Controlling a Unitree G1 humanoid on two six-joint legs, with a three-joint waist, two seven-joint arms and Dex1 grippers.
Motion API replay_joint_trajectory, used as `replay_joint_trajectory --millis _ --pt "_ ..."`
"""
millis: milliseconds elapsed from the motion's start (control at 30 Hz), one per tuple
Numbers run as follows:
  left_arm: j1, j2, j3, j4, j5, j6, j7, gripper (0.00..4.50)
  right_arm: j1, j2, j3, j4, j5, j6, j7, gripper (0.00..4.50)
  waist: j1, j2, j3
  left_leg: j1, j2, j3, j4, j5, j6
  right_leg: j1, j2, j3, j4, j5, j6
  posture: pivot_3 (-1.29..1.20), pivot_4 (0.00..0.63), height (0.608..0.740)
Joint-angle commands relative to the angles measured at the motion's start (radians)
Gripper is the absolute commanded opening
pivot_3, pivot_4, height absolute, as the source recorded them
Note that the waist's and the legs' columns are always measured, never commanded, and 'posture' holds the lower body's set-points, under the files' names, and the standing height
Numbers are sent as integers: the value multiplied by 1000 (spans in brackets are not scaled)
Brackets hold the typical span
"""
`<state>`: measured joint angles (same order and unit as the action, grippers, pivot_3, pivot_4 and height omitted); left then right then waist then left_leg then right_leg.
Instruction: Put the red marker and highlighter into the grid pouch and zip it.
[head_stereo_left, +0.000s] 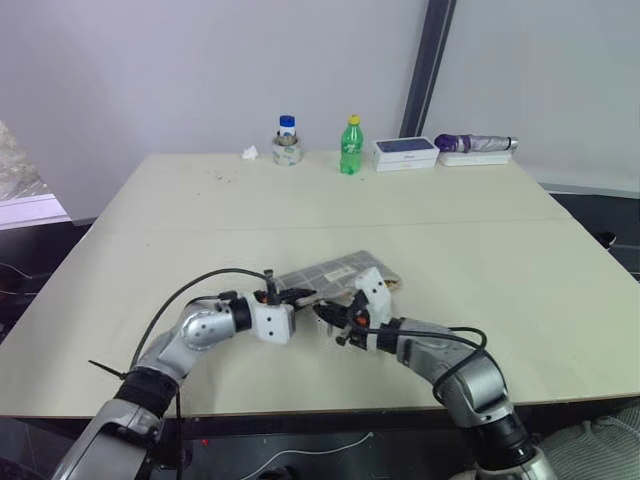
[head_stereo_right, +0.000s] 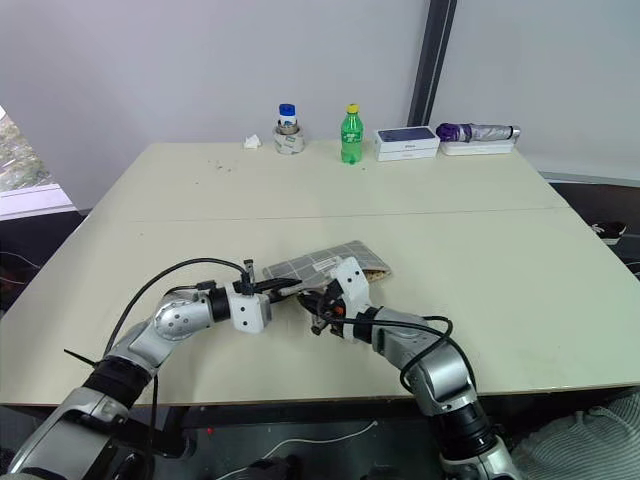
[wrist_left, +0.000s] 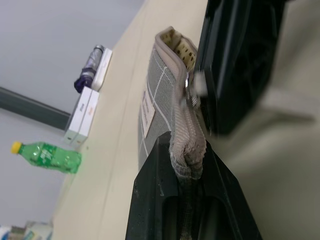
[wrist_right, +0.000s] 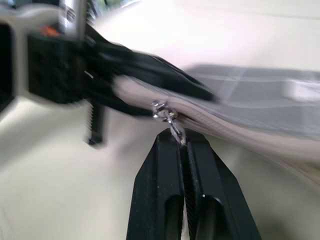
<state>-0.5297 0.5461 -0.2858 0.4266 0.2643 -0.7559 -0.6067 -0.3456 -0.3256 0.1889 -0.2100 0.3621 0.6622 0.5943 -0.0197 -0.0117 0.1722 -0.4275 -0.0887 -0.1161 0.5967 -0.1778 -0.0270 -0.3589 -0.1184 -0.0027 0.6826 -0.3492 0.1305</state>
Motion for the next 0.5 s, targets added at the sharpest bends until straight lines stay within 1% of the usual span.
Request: replay_joint_trajectory --millis 33,200,267,400,500 --pt "25 53 70 -16 -86 33 -20 0 14 -99 -71 -12 -19 -44 43 37 2 0 0 0 0 0 0 0 0 0 0 0 0 0 0 0 150 740" --pt "46 96 88 5 -126 31 -30 0 21 -261 -180 100 -37 -112 98 37 5 0 0 0 0 0 0 0 0 1 0 0 0 0 0 0 150 740" --pt "50 107 92 19 -130 26 -33 0 22 -302 -201 153 -53 -153 115 37 3 0 0 0 0 0 0 0 0 0 0 0 0 0 0 0 150 740" --pt "49 113 97 57 -147 22 -47 0 26 -325 -202 189 -67 -212 140 37 -1 0 0 0 0 1 0 0 0 0 0 0 0 0 0 0 150 740" --pt "59 82 116 55 -306 139 -155 0 20 -306 -197 187 -66 -225 136 37 -1 0 0 0 0 1 0 0 0 0 0 0 0 0 0 0 150 740"
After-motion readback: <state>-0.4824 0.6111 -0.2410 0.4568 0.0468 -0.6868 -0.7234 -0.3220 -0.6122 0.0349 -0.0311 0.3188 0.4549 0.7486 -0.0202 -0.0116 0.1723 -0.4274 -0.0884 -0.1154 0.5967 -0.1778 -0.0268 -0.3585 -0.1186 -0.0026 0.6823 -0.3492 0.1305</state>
